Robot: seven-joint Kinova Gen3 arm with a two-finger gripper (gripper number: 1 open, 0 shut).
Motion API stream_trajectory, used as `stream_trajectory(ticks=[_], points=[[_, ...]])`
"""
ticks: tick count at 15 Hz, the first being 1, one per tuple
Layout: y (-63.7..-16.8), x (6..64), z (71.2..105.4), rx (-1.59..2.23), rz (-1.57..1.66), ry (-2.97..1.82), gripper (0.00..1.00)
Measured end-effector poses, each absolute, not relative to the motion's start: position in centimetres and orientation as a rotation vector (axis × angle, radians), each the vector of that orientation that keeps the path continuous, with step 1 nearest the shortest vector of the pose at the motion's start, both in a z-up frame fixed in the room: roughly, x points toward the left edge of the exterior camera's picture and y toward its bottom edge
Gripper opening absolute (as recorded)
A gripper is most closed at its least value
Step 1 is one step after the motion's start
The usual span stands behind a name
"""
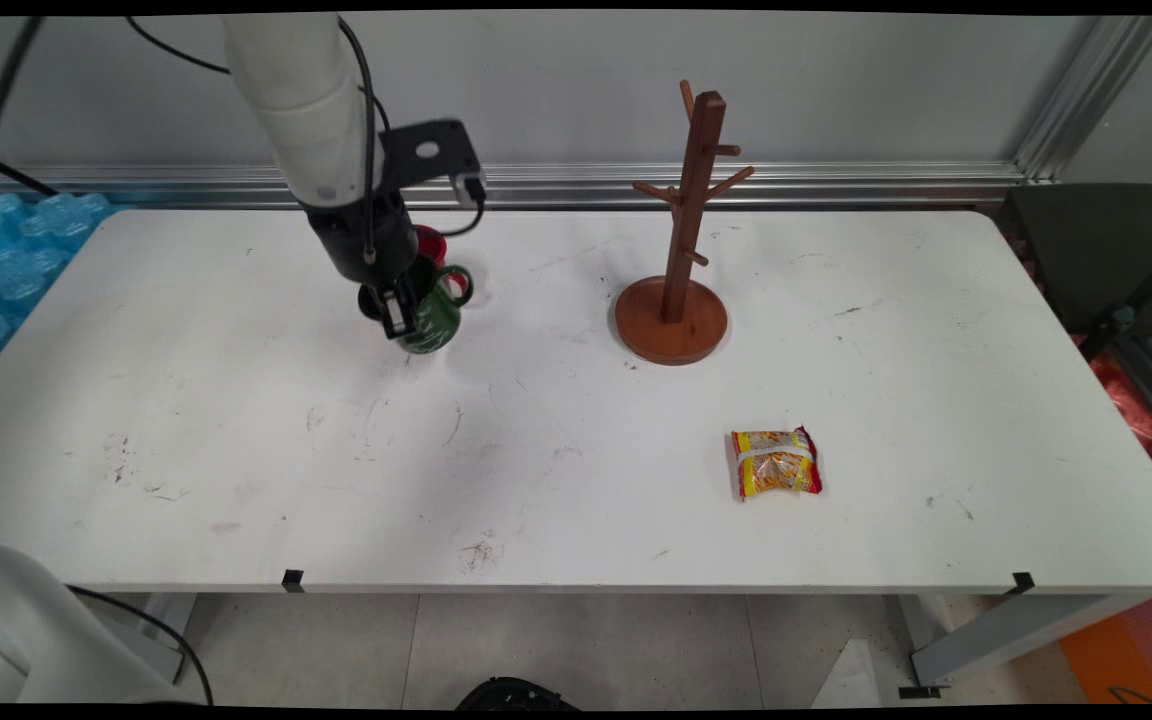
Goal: Place the picked object on the table
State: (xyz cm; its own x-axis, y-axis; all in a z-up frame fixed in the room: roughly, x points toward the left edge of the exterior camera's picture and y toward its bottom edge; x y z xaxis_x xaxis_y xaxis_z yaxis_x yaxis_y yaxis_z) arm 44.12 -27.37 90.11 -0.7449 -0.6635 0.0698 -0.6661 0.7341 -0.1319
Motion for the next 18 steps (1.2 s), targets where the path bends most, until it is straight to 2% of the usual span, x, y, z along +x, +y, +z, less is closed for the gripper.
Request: stream_trajectory(ticks=[8,18], points=[[-28.7,44.0,85.7,1.079,0.169,-3.054,0.0],[-29.3,43.5,82.6,0.995,0.113,-3.165,0.0]])
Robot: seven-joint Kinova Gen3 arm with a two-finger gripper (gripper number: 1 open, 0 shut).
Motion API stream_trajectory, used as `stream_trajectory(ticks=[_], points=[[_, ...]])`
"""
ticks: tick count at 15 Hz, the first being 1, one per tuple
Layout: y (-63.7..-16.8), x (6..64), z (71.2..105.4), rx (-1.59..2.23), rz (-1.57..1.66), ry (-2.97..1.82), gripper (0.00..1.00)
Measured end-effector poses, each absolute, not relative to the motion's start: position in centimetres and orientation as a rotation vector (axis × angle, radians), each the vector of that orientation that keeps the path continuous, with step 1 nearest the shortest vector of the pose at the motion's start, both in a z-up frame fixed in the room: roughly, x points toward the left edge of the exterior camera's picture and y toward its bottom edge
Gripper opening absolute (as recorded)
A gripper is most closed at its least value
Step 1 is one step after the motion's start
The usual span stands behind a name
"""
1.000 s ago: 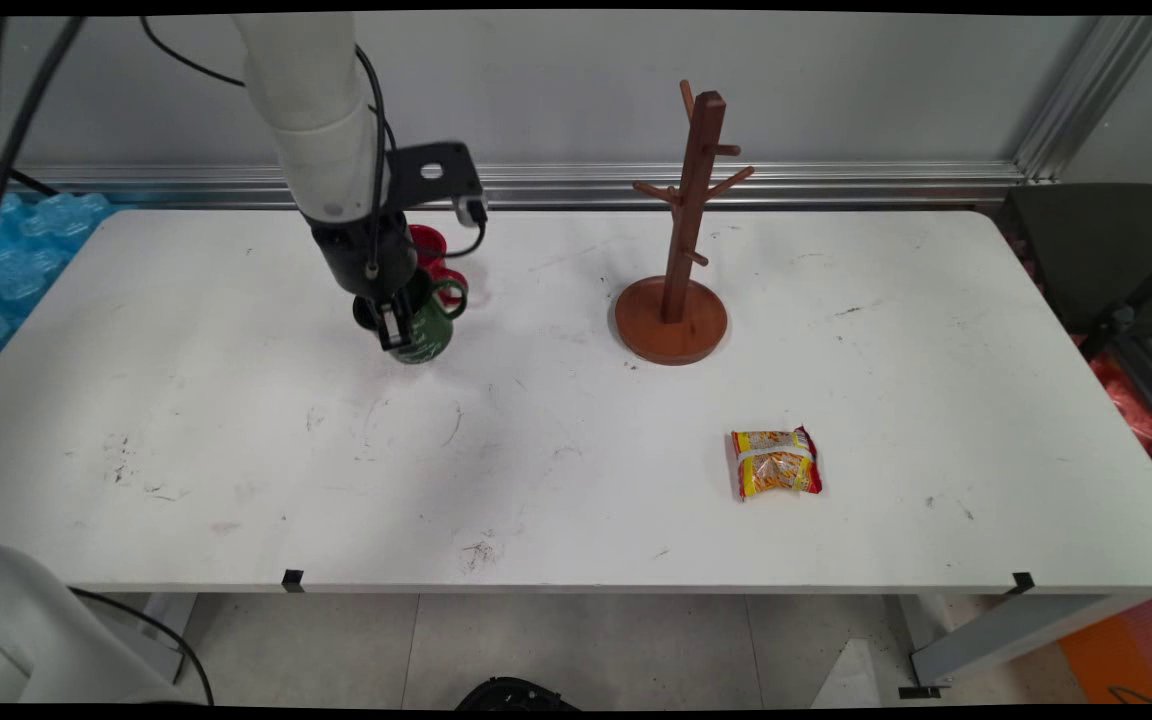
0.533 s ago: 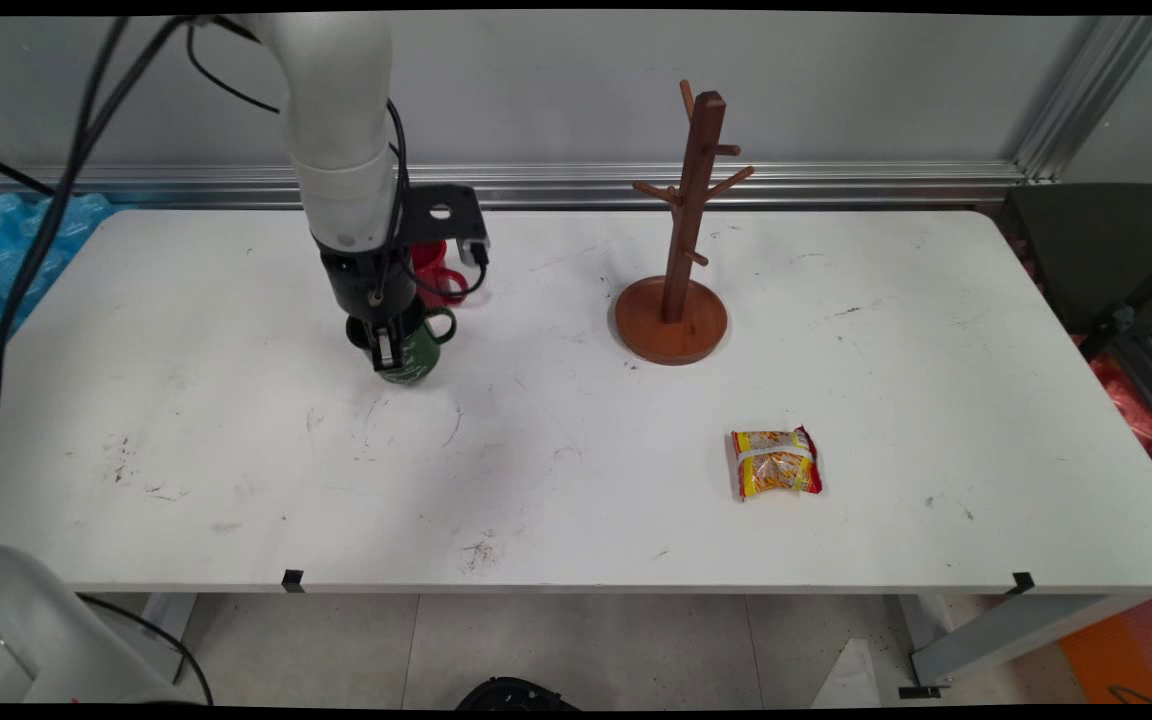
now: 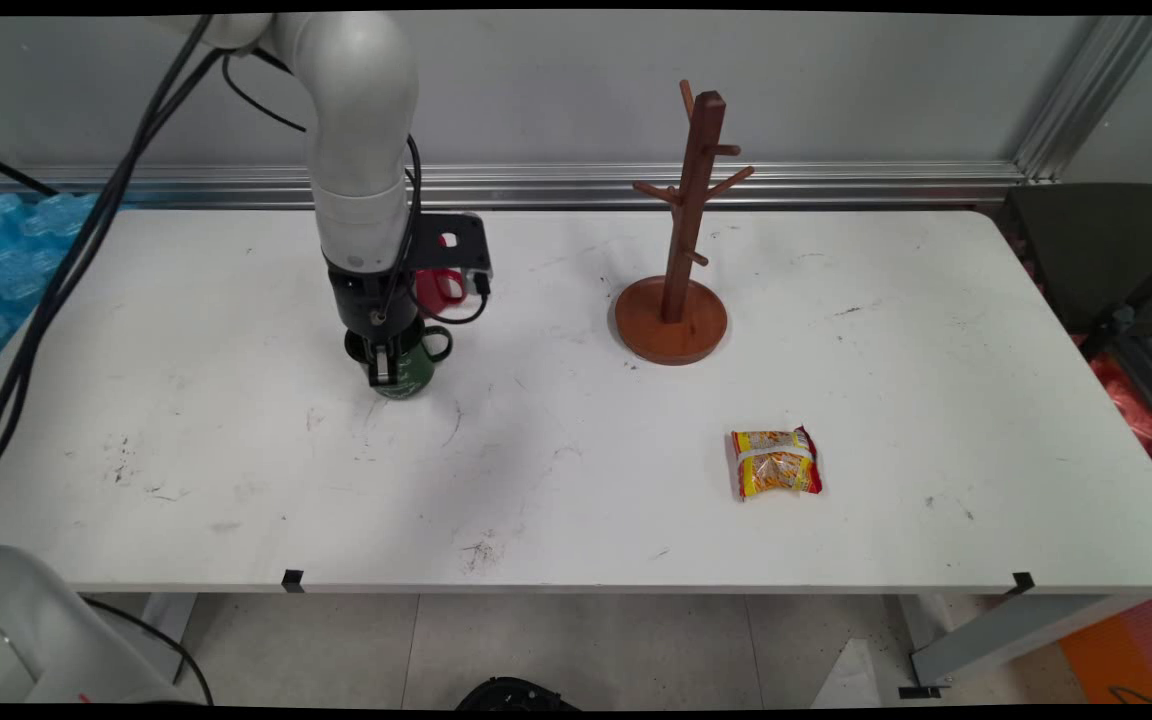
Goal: Place the picked object on the table
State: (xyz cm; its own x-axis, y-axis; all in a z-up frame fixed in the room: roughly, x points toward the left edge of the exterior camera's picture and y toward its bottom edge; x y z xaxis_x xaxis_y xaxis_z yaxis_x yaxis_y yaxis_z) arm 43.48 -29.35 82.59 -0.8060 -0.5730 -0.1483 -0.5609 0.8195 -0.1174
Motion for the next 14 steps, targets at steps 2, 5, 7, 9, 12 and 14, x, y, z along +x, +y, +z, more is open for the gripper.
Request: stream_trajectory(ticks=[2,5,7,9,12,14], points=[[-29.4,43.4,82.3,-0.872,-0.097,2.826,0.0],[-29.7,43.2,81.9,-0.846,-0.093,2.826,0.0],[-29.8,43.1,81.7,-0.831,-0.091,2.826,1.0],[-29.9,43.0,81.5,-0.817,-0.091,2.829,1.0],[-30.0,43.0,81.4,-0.797,-0.095,2.837,1.0],[-30.0,43.1,81.4,-0.78,-0.1,2.846,1.0]])
